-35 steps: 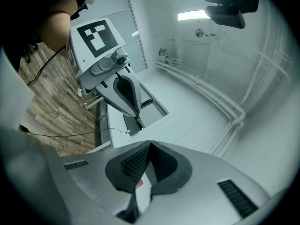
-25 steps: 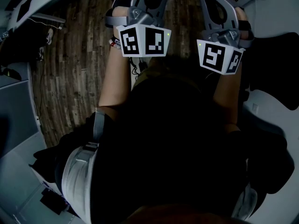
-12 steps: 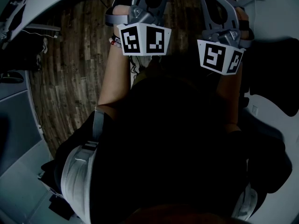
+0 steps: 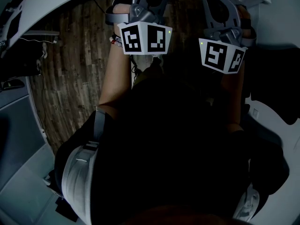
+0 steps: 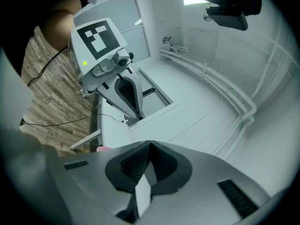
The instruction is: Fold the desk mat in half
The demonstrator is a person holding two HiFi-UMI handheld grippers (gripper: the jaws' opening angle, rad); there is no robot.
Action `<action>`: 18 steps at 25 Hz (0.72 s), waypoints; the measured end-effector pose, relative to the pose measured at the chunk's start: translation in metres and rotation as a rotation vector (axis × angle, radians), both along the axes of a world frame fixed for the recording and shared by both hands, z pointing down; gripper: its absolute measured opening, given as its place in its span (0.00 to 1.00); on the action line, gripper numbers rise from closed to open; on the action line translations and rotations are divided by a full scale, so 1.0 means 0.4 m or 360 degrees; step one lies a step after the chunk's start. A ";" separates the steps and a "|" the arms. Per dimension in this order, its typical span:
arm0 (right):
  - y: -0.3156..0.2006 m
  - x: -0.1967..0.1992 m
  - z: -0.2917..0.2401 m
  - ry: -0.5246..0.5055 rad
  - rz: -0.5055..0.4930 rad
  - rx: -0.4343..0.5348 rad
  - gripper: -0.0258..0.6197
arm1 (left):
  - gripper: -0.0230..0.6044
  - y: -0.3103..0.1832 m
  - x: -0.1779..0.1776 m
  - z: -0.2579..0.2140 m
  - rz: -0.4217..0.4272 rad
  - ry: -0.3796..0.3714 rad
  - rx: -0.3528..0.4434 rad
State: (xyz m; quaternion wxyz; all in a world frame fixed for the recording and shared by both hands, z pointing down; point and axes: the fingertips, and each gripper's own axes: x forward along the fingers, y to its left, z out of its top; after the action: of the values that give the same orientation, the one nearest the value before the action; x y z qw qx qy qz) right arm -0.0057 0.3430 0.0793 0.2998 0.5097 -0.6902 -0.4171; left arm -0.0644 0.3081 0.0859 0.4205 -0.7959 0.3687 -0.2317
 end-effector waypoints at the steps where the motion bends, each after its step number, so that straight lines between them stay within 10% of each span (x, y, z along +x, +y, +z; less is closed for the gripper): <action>1: -0.016 0.004 0.000 0.0006 0.0007 -0.0006 0.09 | 0.06 -0.016 0.004 -0.002 0.0006 0.0002 0.0000; 18: -0.254 0.028 -0.020 0.0001 0.0105 -0.0029 0.09 | 0.06 -0.274 0.032 -0.010 0.0099 -0.0018 -0.0013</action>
State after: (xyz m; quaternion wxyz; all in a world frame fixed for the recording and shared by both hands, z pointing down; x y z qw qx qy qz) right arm 0.0055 0.2413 0.0713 0.3182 0.5293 -0.6767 -0.4007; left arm -0.0515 0.1984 0.0821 0.4263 -0.8073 0.3405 -0.2247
